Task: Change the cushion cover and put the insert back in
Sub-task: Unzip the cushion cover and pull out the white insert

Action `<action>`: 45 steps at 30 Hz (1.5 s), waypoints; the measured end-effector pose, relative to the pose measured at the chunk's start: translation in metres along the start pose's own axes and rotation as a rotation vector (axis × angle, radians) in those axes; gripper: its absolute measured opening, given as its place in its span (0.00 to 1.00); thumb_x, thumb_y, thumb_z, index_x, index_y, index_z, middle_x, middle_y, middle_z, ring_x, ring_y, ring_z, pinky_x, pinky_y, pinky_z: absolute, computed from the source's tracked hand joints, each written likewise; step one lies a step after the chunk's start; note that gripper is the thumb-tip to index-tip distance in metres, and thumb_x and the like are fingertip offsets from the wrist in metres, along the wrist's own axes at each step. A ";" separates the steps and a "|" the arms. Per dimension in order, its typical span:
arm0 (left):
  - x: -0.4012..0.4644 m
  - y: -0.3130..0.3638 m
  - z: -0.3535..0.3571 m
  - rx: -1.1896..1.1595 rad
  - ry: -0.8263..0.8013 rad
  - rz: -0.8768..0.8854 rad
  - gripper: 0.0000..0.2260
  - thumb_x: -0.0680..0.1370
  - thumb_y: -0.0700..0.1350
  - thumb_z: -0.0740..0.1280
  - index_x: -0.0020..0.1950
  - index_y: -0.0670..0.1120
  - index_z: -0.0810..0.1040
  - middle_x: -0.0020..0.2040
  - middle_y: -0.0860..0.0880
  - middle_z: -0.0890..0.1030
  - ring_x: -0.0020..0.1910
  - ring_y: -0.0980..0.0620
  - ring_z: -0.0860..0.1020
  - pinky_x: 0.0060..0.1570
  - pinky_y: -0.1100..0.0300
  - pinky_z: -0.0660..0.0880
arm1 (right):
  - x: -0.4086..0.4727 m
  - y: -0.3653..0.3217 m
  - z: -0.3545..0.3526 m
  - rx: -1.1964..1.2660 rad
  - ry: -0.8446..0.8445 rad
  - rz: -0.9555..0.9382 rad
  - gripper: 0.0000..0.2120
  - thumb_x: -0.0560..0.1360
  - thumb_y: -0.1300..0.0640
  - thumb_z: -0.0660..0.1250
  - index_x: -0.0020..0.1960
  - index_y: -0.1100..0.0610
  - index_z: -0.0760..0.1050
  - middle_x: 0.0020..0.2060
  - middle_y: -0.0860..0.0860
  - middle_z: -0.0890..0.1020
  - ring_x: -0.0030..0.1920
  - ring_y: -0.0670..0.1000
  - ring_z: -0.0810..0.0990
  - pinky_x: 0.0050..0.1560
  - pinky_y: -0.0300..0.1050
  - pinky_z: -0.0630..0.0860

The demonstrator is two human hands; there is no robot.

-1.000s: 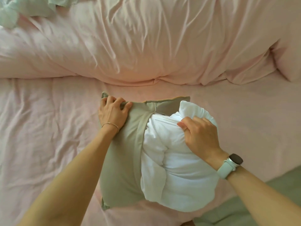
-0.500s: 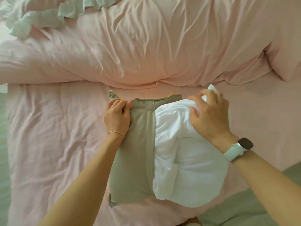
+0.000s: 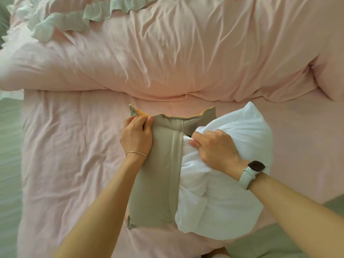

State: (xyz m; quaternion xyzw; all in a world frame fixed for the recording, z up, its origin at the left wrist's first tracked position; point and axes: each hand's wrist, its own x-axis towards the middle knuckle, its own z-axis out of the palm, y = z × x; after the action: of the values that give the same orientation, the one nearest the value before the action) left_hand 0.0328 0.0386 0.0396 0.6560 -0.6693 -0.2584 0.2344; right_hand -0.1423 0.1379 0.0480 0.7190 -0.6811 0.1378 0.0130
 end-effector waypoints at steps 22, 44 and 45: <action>0.006 -0.025 -0.016 -0.208 -0.118 -0.392 0.25 0.75 0.58 0.59 0.47 0.34 0.74 0.51 0.32 0.77 0.54 0.37 0.75 0.54 0.48 0.73 | -0.020 0.064 -0.036 -0.033 -0.034 0.767 0.22 0.75 0.52 0.51 0.60 0.63 0.72 0.57 0.63 0.74 0.60 0.63 0.69 0.59 0.57 0.62; -0.108 -0.062 0.052 -0.019 -0.154 -0.374 0.32 0.75 0.58 0.64 0.74 0.48 0.57 0.61 0.40 0.71 0.61 0.40 0.67 0.61 0.44 0.65 | -0.041 -0.023 0.052 0.269 -0.253 0.612 0.29 0.78 0.43 0.55 0.75 0.43 0.46 0.56 0.55 0.67 0.54 0.56 0.69 0.46 0.49 0.72; -0.107 -0.060 0.050 -0.017 -0.141 -0.335 0.31 0.75 0.57 0.65 0.73 0.47 0.58 0.60 0.41 0.72 0.61 0.40 0.68 0.60 0.44 0.65 | -0.038 -0.021 0.054 0.255 -0.260 0.593 0.27 0.79 0.44 0.55 0.75 0.42 0.49 0.54 0.56 0.67 0.53 0.56 0.70 0.45 0.48 0.72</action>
State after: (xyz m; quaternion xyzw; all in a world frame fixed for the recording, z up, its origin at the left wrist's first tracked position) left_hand 0.0488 0.1474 -0.0349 0.7364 -0.5632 -0.3451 0.1462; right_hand -0.1135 0.1658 -0.0085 0.4972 -0.8336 0.1270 -0.2045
